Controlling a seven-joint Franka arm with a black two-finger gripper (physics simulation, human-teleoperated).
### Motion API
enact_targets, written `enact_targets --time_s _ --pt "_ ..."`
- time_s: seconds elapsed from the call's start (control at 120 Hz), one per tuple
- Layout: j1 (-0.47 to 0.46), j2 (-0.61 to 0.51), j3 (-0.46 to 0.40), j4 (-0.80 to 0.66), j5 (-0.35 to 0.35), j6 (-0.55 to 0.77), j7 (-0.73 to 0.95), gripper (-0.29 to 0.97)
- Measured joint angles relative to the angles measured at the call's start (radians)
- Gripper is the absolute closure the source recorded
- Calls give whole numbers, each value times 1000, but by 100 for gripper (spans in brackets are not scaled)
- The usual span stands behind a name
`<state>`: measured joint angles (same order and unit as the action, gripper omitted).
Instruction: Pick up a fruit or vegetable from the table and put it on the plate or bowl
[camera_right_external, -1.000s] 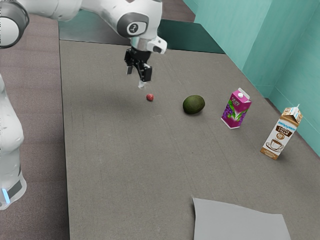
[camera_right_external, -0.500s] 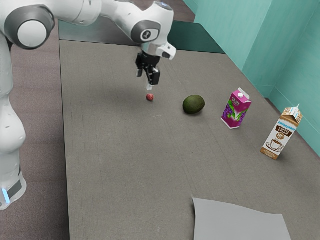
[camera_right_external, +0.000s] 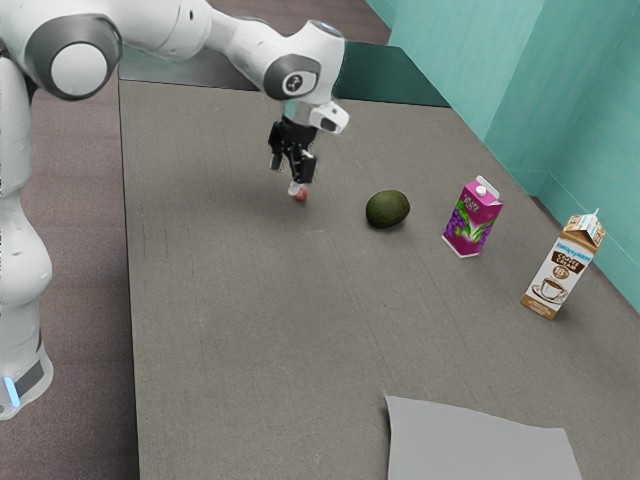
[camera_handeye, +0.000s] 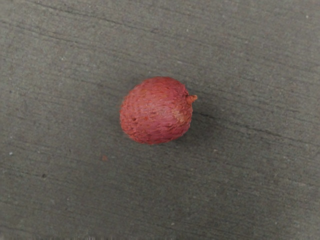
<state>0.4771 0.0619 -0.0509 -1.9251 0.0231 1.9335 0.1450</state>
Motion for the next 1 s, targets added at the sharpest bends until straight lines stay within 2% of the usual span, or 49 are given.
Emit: enact_targets --time_s 0.142,0.333,1.0 --pt "93 24 -16 26 -2 0 17 0" --pt "52 33 -32 49 -2 -1 40 0" --pt "62 128 -101 101 -2 1 87 0"
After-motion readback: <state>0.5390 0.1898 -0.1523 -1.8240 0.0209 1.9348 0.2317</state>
